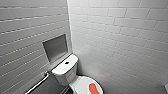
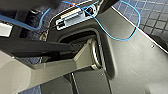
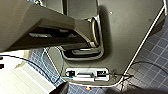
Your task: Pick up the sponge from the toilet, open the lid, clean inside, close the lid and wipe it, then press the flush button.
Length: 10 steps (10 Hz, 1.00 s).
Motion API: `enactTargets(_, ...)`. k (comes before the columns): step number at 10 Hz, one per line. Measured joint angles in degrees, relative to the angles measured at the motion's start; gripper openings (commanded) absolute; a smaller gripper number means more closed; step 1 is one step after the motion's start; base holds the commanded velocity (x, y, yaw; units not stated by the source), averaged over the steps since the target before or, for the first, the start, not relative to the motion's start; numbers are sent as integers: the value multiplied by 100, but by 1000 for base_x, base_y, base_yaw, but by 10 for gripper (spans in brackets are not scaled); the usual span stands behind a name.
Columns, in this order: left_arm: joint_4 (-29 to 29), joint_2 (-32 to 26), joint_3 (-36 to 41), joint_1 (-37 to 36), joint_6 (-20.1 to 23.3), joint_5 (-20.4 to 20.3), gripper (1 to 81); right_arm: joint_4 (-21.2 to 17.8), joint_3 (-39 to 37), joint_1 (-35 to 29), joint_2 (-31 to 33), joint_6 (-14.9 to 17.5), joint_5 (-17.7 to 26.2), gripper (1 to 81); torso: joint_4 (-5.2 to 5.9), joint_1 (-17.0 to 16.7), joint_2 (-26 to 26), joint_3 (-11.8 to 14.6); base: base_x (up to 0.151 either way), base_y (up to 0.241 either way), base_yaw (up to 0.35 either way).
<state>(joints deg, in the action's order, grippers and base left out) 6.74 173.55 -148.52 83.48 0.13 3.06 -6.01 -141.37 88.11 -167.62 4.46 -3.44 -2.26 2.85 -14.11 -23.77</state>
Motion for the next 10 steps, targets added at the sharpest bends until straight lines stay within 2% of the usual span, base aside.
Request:
enactTargets(3,-24,-489,527,4,-9,0,811,0,1809,-149,1018,-4,-265,811,0,0,0,-2,0,0,0)
enactTargets(6,-33,-507,527,1,-13,0,811,0,3583,-311,2441,-50,-642,811,0,144,-234,-88,0,0,0)
enactTargets(8,-33,-472,527,1,-13,-1,811,-5,4358,-367,3283,-111,-933,811,0,383,-606,-435,0,0,0)
enactTargets(10,-33,-483,389,-16,-13,-4,811,-7,4826,-473,3791,-238,-1154,811,0,649,-1023,-811,0,0,0)
